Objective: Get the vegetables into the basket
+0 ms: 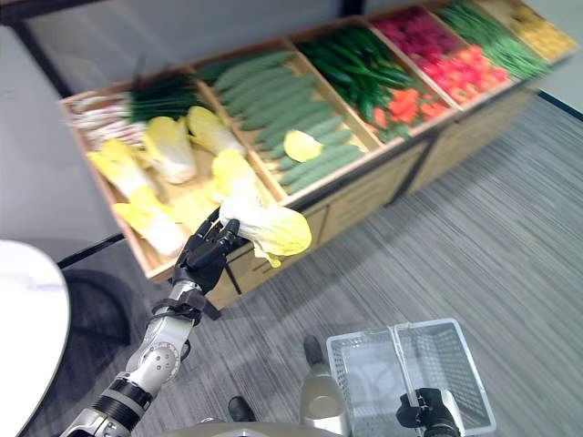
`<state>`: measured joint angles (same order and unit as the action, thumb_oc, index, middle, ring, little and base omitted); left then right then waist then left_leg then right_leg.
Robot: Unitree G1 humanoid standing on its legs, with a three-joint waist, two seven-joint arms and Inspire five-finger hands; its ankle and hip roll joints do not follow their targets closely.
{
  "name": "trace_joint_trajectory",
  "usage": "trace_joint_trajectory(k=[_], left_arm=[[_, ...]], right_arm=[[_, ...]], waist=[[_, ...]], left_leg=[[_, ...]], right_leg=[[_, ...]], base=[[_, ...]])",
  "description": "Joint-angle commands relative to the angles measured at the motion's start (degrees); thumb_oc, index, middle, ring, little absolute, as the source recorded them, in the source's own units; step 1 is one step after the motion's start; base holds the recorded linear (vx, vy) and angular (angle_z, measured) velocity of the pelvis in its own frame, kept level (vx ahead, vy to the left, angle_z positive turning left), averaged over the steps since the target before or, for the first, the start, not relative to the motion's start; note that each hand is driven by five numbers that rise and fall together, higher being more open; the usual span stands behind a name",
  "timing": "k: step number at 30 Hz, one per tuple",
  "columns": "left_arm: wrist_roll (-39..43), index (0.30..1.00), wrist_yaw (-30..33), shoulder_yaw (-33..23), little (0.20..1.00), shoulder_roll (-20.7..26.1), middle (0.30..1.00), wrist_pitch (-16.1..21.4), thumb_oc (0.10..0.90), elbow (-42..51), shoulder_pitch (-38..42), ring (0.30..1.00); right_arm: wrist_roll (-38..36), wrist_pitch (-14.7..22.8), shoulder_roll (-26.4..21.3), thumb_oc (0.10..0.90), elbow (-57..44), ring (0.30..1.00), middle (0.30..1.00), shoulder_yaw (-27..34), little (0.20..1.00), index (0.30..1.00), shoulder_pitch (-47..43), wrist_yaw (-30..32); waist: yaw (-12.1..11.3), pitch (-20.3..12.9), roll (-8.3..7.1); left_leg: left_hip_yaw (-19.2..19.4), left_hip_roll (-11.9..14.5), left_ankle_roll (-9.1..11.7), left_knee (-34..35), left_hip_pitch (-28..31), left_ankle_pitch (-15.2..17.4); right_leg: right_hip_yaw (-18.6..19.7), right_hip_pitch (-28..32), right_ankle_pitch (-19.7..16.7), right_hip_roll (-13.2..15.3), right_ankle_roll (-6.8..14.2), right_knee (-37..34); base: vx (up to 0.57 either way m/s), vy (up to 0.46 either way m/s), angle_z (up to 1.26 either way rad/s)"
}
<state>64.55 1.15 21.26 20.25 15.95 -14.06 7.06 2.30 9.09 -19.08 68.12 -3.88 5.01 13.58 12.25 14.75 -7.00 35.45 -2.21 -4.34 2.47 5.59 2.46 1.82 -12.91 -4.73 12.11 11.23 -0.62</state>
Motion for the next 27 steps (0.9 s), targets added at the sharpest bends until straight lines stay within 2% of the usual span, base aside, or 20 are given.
trace_joint_trajectory(k=[1,2,3,4,6,7,10,16,18,22,23,24,25,26,27], left_arm=[[-2.0,0.300,-3.5,-3.9,0.300,1.8,0.300,3.1,0.400,8.0,1.1,0.300],[-2.0,0.300,-3.5,-3.9,0.300,1.8,0.300,3.0,0.400,8.0,1.1,0.300],[-1.9,0.300,-4.0,-4.7,0.300,2.0,0.300,2.7,0.400,9.1,-0.5,0.300],[-1.9,0.300,-4.0,-4.8,0.300,2.0,0.300,2.6,0.400,9.1,-0.6,0.300],[-2.3,0.300,-4.0,-4.8,0.300,2.2,0.300,2.4,0.400,9.3,-1.1,0.300],[-2.6,0.300,-4.0,-4.9,0.300,2.4,0.300,2.3,0.400,8.9,-1.4,0.300],[-2.3,0.300,-4.4,-5.6,0.300,2.6,0.300,2.2,0.400,9.5,-2.5,0.300],[-0.6,0.300,-4.8,-4.9,0.300,1.4,0.300,1.9,0.400,9.4,-2.6,0.300],[-0.5,0.300,-5.0,-3.7,0.300,0.7,0.300,2.0,0.400,9.4,-1.8,0.300],[0.1,0.300,-5.0,-2.2,0.300,0.1,0.300,2.2,0.400,9.2,-0.3,0.300],[0.2,0.300,-5.0,-1.8,0.300,-0.1,0.300,2.4,0.400,9.1,0.2,0.300],[0.3,0.300,-5.3,-1.0,0.300,-0.2,0.300,2.9,0.400,9.3,1.5,0.300],[0.1,0.300,-5.5,-0.5,0.300,-0.1,0.300,3.3,0.400,9.8,2.6,0.300],[0.1,0.300,-5.4,-0.4,0.300,-0.1,0.300,3.3,0.400,9.7,2.7,0.300],[-0.3,0.300,-5.6,0.0,0.300,0.1,0.300,3.8,0.400,10.4,3.5,0.300]], right_arm=[[-0.1,-0.2,-2.7,0.400,1.0,0.300,0.300,-3.1,0.300,0.300,1.7,0.6],[-0.1,-0.2,-2.7,0.400,1.0,0.300,0.300,-3.1,0.300,0.300,1.7,0.6],[0.4,-0.1,-2.7,0.400,1.2,0.300,0.300,-3.3,0.300,0.300,1.1,0.7],[0.4,-0.1,-2.7,0.400,1.2,0.300,0.300,-3.3,0.300,0.300,1.1,0.7],[0.1,0.3,-2.5,0.400,1.7,0.300,0.300,-3.5,0.300,0.300,0.7,0.9],[-0.2,0.7,-2.4,0.400,1.3,0.300,0.300,-3.6,0.300,0.300,0.6,1.1],[-0.5,1.1,-2.3,0.400,0.5,0.300,0.300,-4.3,0.300,0.300,0.4,1.2],[-1.0,1.6,-3.0,0.400,-0.8,0.300,0.300,-4.3,0.300,0.300,1.5,1.2],[-1.4,1.6,-3.8,0.400,-1.2,0.300,0.300,-3.8,0.300,0.300,2.0,1.3],[-1.6,1.2,-4.9,0.400,-0.5,0.300,0.300,-2.9,0.300,0.300,2.1,1.7],[-1.7,1.2,-5.2,0.400,-0.3,0.300,0.300,-2.6,0.300,0.300,2.1,1.9],[-2.2,1.3,-6.1,0.400,0.1,0.300,0.300,-2.5,0.300,0.300,2.1,2.0],[-2.5,1.4,-6.9,0.400,0.7,0.300,0.300,-2.5,0.300,0.300,1.5,2.1],[-2.5,1.4,-6.9,0.400,0.8,0.300,0.300,-2.4,0.300,0.300,1.4,2.0],[-2.7,1.2,-8.3,0.400,1.0,0.300,0.300,-2.8,0.300,0.300,0.4,2.1]], waist=[[-4.5,-3.0,2.12],[-4.5,-3.0,2.11],[-5.1,-3.7,2.13],[-5.1,-3.7,2.11],[-5.1,-4.4,2.02],[-5.3,-4.7,1.83],[-6.0,-4.9,1.84],[-4.6,-5.4,2.32],[-3.6,-4.9,2.72],[-2.7,-4.1,3.34],[-2.5,-3.8,3.60],[-3.1,-2.4,3.82],[-3.9,-1.1,3.64],[-3.9,-1.0,3.84],[-5.5,0.0,2.96]], left_leg=[[0.3,6.2,5.1,-3.1,2.4,2.6],[0.3,6.2,5.1,-3.1,2.4,2.5],[2.7,6.5,4.9,-2.8,2.6,2.2],[2.8,6.5,4.9,-2.7,2.7,2.2],[3.8,6.5,5.1,-2.6,3.1,1.8],[4.3,6.5,5.2,-3.0,3.1,1.8],[5.8,7.2,5.6,-3.5,3.6,1.7],[6.1,9.5,7.3,-6.0,4.1,1.6],[6.3,11.0,8.2,-8.4,3.1,1.6],[6.1,12.1,8.6,-11.1,2.1,2.0],[5.8,13.0,9.3,-13.9,1.2,1.7],[2.9,17.3,13.2,-24.1,-2.8,-4.4],[-0.6,18.6,14.8,-28.7,-5.1,-6.9],[-1.0,19.2,15.2,-29.4,-5.5,-6.9],[-12.4,14.9,13.0,-31.0,-11.6,-7.0]], right_leg=[[-17.1,1.0,-6.4,7.3,0.5,12.8],[-17.1,1.0,-6.4,7.3,0.5,12.8],[-18.5,2.0,-4.5,6.1,0.2,16.5],[-18.4,1.9,-4.4,6.1,0.2,16.7],[-16.7,2.7,-2.8,2.8,0.0,17.1],[-16.9,3.4,-2.2,2.0,-0.3,16.0],[-18.6,4.5,-0.7,1.3,-1.1,14.1],[-18.9,6.2,2.1,-0.8,-2.5,11.6],[-18.1,5.9,3.1,-1.1,-3.1,11.8],[-16.8,5.0,4.1,-1.2,-3.7,13.0],[-16.0,5.1,4.8,-1.5,-4.2,13.3],[-13.4,6.4,6.9,-3.8,-6.7,13.4],[-12.1,6.5,7.9,-5.0,-8.0,14.1],[-12.3,6.4,8.1,-5.3,-8.3,14.2],[-9.8,4.7,7.5,-5.2,-8.8,14.8]], base=[[-0.28,0.168,-1.59],[-0.13,0.087,-1.93],[-0.03,0.026,-1.61],[-0.02,0.013,-1.28],[0.04,-0.048,-0.47],[0.04,-0.071,-0.17],[0.05,-0.120,-0.38],[0.09,-0.147,-0.08],[0.05,-0.106,0.04],[0.03,-0.073,-0.04],[0.09,-0.208,-0.07],[0.06,-0.248,-0.07],[0.04,-0.230,-0.14],[-0.12,-0.031,-0.35],[-0.10,0.104,-0.46]])
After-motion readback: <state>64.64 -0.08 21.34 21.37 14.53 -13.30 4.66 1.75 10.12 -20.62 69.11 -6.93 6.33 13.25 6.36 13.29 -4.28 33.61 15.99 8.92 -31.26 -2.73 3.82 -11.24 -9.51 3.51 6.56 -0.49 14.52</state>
